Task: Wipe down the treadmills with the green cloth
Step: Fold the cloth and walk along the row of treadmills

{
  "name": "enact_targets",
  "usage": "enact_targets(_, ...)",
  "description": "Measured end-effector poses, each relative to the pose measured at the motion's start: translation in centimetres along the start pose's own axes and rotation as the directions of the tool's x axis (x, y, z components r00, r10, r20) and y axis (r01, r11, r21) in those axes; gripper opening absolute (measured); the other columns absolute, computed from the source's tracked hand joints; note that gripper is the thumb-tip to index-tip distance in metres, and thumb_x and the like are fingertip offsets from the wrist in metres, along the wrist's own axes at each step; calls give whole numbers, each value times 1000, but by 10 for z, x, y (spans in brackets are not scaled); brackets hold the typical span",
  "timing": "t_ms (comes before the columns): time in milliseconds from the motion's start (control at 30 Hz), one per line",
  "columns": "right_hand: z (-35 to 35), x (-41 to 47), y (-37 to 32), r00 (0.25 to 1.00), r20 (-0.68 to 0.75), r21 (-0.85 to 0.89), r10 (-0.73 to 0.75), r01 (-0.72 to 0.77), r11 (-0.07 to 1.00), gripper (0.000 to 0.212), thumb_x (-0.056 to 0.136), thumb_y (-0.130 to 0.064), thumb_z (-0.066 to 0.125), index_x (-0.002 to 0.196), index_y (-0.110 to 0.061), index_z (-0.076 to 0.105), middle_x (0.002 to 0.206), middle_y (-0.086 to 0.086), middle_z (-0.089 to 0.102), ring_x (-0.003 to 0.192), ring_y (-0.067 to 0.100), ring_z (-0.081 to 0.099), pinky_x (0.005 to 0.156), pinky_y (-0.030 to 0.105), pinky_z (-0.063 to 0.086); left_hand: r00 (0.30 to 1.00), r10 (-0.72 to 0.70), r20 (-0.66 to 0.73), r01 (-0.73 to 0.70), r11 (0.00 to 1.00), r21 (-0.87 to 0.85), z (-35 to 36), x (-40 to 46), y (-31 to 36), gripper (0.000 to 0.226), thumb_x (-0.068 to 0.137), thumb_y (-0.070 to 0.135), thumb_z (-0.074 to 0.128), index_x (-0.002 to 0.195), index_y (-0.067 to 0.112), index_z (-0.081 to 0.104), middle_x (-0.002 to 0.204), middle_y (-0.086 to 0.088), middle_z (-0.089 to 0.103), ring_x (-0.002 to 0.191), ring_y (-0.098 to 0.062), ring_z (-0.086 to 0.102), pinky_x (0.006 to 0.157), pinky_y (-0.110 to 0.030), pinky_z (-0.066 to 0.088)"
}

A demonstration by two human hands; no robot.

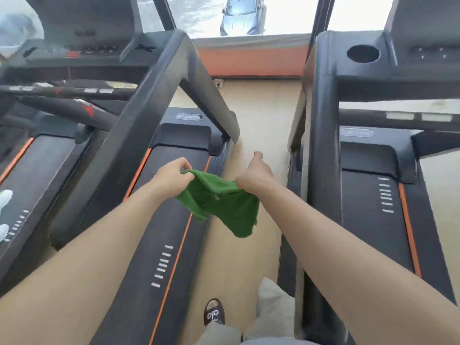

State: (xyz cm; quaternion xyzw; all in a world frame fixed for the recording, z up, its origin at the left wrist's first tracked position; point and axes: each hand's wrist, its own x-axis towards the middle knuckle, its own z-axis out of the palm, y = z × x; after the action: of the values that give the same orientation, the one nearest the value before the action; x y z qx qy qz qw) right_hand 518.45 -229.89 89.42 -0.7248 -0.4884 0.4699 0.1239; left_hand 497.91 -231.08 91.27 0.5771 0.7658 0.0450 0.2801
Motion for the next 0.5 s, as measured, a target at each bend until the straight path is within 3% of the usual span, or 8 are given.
enact_targets(100,34,43,18,996,-26,-292,86,-90,952,70,85,-7,64,145,-8,29,140,25,36,126,40,46,91,41,45,999,16,51,-15,1000,-24,46,59,-14,10,90,26,63,98,20,62,92,1,60,83,-21,55,64,-31,39)
enact_targets(200,59,94,45,987,-154,-554,45,-124,823,59,87,-8,49,144,2,38,145,27,31,132,41,33,96,42,38,978,158,133,-163,986,27,90,118,-32,22,79,23,73,97,16,61,94,2,59,79,-15,53,57,-28,39)
enact_targets(267,67,122,57,976,-219,-628,14,-152,763,56,85,-7,44,140,2,40,141,25,35,129,40,32,98,41,37,946,249,207,-265,963,52,105,148,-43,31,72,23,77,96,16,58,96,2,57,78,-12,51,55,-27,38)
enact_targets(333,68,138,60,980,-194,-700,-52,-102,707,38,83,-8,44,121,-7,50,126,17,48,120,38,38,91,41,37,925,268,269,-296,953,67,110,165,-48,38,66,31,80,94,20,56,100,0,55,82,-13,52,56,-28,38)
enact_targets(400,61,148,58,984,-175,-689,-26,-104,717,19,84,-5,45,102,-10,49,102,9,48,116,35,38,82,39,39,902,288,323,-339,934,113,106,182,-48,42,67,37,81,95,21,54,102,-2,50,85,-15,53,56,-28,38)
enact_targets(467,50,164,55,986,-167,-656,10,-119,745,4,83,-5,47,85,-7,45,86,9,43,106,35,40,81,39,44,882,331,336,-407,895,186,100,205,-41,32,78,34,76,99,19,56,105,-3,44,85,-19,55,61,-28,44)
enact_targets(500,44,172,52,988,-153,-640,26,-119,759,10,82,-6,50,77,-7,42,81,9,44,98,33,43,76,36,46,873,366,321,-444,869,217,98,218,-37,24,86,33,70,101,18,58,107,-5,42,86,-23,56,67,-31,48)
